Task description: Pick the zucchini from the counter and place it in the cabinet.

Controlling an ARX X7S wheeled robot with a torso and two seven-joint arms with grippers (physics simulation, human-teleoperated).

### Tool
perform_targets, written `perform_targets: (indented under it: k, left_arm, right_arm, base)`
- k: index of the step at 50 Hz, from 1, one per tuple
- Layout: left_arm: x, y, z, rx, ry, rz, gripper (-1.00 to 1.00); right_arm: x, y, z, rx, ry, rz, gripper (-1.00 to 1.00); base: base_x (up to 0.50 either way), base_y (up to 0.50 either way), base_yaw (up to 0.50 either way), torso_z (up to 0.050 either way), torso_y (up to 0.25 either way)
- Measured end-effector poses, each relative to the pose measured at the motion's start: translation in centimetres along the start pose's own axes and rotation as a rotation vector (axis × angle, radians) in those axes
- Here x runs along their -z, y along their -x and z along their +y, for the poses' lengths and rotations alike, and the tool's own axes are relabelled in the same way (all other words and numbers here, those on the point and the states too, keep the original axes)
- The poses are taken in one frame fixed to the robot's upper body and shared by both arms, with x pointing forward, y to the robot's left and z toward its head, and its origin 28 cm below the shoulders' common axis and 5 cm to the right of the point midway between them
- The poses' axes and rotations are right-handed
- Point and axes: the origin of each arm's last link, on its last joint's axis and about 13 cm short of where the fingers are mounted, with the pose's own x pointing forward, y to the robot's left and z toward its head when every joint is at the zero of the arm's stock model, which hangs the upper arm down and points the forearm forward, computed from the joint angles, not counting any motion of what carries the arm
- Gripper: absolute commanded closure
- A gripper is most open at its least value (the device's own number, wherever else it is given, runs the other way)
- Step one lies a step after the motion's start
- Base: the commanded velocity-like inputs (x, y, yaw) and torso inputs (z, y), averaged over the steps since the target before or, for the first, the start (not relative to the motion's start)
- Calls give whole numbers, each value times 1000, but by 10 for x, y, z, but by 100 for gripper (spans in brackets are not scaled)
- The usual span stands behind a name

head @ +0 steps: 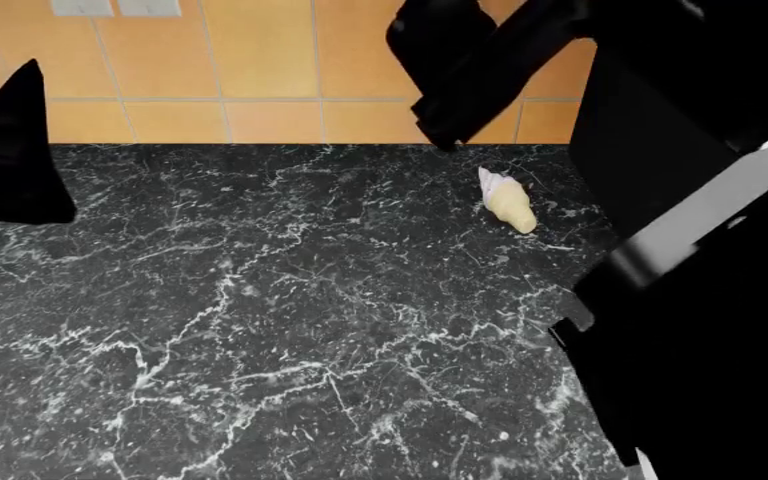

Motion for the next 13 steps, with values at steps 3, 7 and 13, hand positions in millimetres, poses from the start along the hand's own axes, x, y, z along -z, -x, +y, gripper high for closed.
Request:
perform_targets:
  k: [3,7,13]
  left_arm:
    - [0,0,-1,5,-3,1,-100]
    - [-1,0,-1,11,-7,1,-100]
    - [-1,0,-2,17,-13,2,-100]
  right_arm:
    - [0,0,1,-7,5,-4,-100]
    - [0,1,3,-8,10,-10,-100]
    - [0,3,3,1,14,-19,-100]
  base:
    - [0,0,0,0,0]
    - [0,0,0,0,0]
    - [0,0,0,0,0]
